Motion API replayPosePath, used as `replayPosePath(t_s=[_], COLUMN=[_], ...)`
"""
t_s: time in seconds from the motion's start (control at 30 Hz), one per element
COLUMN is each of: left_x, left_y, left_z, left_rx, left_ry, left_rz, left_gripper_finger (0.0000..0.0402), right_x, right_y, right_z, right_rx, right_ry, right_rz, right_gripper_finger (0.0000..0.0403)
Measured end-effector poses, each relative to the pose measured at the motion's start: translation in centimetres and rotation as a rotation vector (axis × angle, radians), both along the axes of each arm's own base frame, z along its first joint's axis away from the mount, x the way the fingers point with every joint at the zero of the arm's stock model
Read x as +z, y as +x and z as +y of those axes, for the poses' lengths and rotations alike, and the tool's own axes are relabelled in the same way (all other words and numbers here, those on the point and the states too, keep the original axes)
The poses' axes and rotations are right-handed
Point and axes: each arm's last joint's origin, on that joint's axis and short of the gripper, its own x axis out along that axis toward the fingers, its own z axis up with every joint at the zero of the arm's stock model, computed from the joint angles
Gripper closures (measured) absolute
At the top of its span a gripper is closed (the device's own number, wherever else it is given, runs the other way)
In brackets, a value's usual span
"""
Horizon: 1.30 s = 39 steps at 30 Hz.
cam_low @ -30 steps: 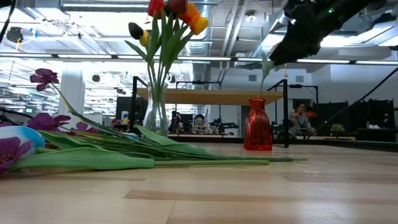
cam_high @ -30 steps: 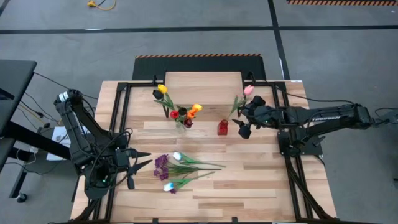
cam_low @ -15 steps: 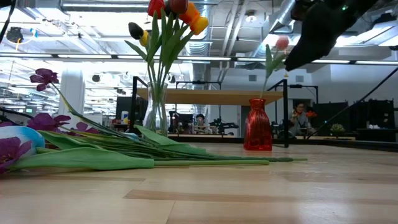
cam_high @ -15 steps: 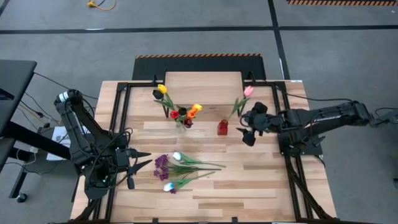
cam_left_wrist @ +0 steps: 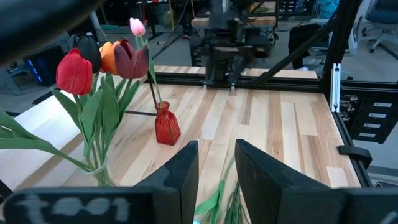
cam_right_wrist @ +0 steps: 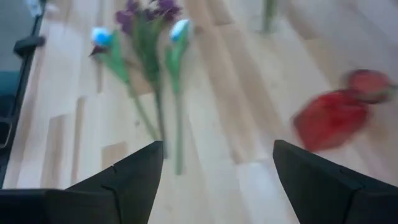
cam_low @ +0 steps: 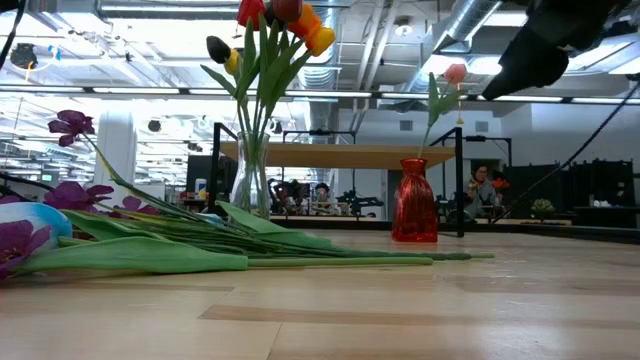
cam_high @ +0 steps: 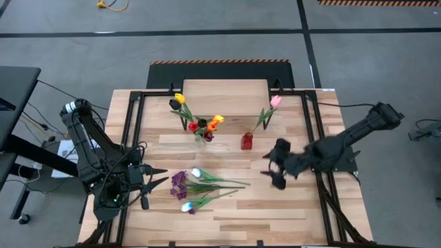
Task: Pick and place flowers into a vace then onto a shelf
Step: Put the bottom blue tulip into the red vase
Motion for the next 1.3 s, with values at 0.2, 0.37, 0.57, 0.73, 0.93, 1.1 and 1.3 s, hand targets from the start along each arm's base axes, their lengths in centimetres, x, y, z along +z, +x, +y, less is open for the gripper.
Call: replayPosePath(t_s=[0.2, 0.37, 0.57, 0.73, 0.93, 1.1, 1.3], left_x=[0.0, 0.0, 0.0, 0.0, -0.1, -0.1, -0.1], left_y=[0.0, 0.0, 0.0, 0.0, 0.0, 0.0, 0.0], left_z=[0.0, 0.0, 0.0, 0.0, -0.1, -0.1, -0.1], left_rx=[-0.011, -0.012, -0.011, -0.012, -0.016, -0.014, -0.014], left_ry=[-0.006, -0.006, -0.009, -0.014, -0.017, -0.020, -0.028], left_rz=[0.010, 0.011, 0.010, 0.012, 0.015, 0.013, 0.013], left_gripper_finger=[0.0306, 0.0306, 0.0306, 0.0306, 0.0306, 0.0306, 0.0306], right_x=[-2.8, -5.8, -9.1, -11.6, -13.8, -14.1, -15.1], right_y=[2.7, 5.5, 9.1, 11.9, 15.1, 16.9, 17.6], right_z=[4.1, 6.4, 7.9, 8.7, 9.7, 10.7, 11.2], right_rx=[0.087, 0.117, 0.149, 0.188, 0.277, 0.334, 0.365], right_ry=[-0.078, -0.135, -0.173, -0.214, -0.211, -0.212, -0.222], right_rz=[-0.041, -0.116, -0.184, -0.121, -0.060, -0.037, 0.010], right_gripper_finger=[0.0106, 0.0106, 0.0106, 0.0106, 0.0106, 0.0109, 0.0126])
